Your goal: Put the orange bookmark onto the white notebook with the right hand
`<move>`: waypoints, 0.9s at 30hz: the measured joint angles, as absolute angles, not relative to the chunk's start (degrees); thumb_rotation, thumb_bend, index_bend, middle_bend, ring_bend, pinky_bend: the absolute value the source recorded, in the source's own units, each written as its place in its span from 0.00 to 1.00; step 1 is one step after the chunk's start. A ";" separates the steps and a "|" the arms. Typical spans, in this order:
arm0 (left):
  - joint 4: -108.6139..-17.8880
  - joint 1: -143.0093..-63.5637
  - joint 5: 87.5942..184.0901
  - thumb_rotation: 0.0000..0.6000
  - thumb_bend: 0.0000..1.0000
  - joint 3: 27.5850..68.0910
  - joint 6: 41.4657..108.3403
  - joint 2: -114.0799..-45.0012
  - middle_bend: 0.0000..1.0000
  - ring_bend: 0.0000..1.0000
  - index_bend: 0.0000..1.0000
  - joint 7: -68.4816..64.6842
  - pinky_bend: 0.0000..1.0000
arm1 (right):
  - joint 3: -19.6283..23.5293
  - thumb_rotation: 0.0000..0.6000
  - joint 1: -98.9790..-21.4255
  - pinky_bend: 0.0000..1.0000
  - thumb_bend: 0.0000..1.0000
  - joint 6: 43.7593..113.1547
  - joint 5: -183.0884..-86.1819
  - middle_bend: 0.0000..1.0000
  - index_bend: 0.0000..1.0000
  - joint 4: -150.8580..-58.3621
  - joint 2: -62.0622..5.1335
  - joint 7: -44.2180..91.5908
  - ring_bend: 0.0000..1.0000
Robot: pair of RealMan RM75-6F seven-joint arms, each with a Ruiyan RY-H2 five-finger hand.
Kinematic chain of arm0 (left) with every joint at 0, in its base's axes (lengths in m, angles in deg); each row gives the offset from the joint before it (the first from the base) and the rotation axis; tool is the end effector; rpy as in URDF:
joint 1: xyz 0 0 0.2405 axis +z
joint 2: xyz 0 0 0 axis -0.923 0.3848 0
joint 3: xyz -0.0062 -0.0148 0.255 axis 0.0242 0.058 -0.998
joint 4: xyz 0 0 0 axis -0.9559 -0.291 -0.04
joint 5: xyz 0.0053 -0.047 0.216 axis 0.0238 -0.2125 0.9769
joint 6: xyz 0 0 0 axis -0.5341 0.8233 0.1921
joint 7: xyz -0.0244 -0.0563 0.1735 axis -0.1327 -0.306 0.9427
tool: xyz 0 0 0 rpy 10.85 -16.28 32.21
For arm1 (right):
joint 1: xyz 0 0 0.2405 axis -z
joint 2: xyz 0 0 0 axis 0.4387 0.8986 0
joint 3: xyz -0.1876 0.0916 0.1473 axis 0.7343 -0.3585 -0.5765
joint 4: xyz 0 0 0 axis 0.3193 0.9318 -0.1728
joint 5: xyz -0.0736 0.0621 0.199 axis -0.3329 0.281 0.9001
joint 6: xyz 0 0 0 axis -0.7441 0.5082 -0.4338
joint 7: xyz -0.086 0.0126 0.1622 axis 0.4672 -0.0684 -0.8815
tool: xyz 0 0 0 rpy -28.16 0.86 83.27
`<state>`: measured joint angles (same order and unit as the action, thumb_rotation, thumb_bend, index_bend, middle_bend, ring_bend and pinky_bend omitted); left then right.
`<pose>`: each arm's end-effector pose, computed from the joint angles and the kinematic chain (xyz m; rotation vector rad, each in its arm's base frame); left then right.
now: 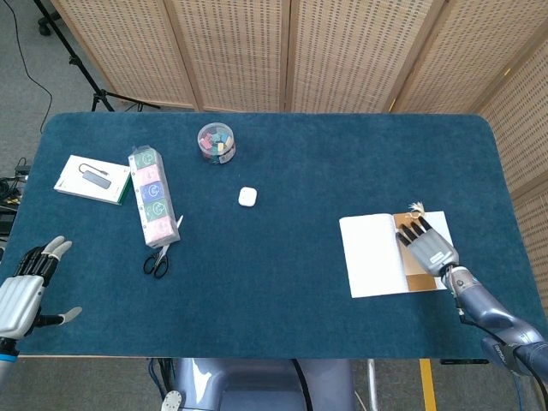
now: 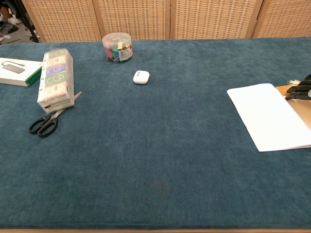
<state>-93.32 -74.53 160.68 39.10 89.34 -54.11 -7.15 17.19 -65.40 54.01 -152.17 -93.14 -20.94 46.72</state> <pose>-0.2905 0.2156 0.1377 -1.4511 -1.1267 -0.9339 -0.3343 -0.3879 0.0354 2.1231 -0.4219 0.0800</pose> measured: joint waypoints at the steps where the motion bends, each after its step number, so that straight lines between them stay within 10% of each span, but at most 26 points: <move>1: -93.33 -74.52 160.70 1.00 0.00 39.09 89.35 -54.10 0.00 0.00 0.00 -7.16 0.00 | 17.20 1.00 -65.41 0.00 1.00 54.18 -152.48 0.00 0.00 -93.08 -20.91 46.53 0.00; 22: -93.12 -74.44 160.91 1.00 0.00 39.09 89.59 -53.84 0.00 0.00 0.00 -7.86 0.00 | 15.52 1.00 -64.82 0.00 0.99 57.96 -153.66 0.00 0.00 -100.36 -16.63 44.14 0.00; 25: -93.06 -74.41 161.07 1.00 0.00 39.02 89.64 -53.75 0.00 0.00 0.00 -8.11 0.00 | 14.70 1.00 -64.48 0.00 0.72 60.51 -154.17 0.00 0.00 -103.88 -14.11 42.44 0.00; 27: -92.98 -74.36 161.22 1.00 0.00 38.96 89.72 -53.71 0.00 0.00 0.00 -8.28 0.00 | 13.95 1.00 -63.86 0.00 0.34 63.28 -154.52 0.00 0.00 -106.08 -12.38 40.62 0.00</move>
<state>-92.98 -74.36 161.22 38.96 89.72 -53.71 -8.28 13.95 -63.86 63.28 -154.52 -106.08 -12.38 40.62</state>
